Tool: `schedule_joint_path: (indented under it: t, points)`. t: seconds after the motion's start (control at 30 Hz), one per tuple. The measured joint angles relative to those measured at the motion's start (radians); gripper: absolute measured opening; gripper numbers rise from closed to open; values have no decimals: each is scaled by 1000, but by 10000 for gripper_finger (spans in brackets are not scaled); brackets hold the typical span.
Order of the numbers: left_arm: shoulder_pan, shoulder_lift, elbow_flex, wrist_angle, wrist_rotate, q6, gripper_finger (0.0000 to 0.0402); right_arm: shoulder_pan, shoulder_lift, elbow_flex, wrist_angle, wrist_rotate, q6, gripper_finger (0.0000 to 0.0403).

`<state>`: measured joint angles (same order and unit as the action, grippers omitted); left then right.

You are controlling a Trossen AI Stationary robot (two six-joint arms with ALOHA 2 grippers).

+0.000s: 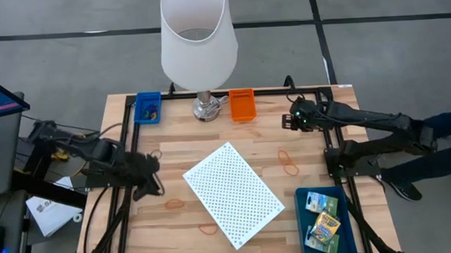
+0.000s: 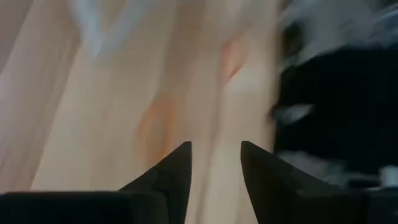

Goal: Pick & Place Office Desk Supplies
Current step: Put the orange rubber band into the blue bin

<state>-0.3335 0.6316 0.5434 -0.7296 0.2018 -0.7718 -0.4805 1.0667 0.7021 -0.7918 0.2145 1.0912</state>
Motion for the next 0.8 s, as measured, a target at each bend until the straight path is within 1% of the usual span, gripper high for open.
schedule_joint_path:
  t: [0.07,0.17,0.23,0.3,0.37,0.4,0.5,0.57,0.67,0.8]
  points:
    - [-91,20,-2,-68,-73,-52,132,0,-2,0,0,2,0,128]
    - [-178,63,-26,-41,-159,-126,136,0,0,0,0,4,-3,141]
    - [-199,107,-70,35,-165,-190,138,1,1,0,1,4,-2,149]
    - [-215,154,-125,144,-138,-254,138,0,0,0,9,4,-2,156]
    - [-235,209,-172,264,-137,-289,134,3,-1,0,11,4,-2,160]
    - [-245,236,-182,309,-159,-308,132,3,-1,0,11,4,-2,162]
    - [-273,315,-185,349,-273,-344,122,3,-1,0,11,1,-1,164]
    - [-291,360,-186,390,-331,-360,115,3,-1,0,11,-1,1,164]
    - [-324,429,-185,448,-376,-361,109,3,-1,0,11,-3,1,164]
    - [-377,504,-184,460,-435,-365,107,3,-1,0,11,-3,1,164]
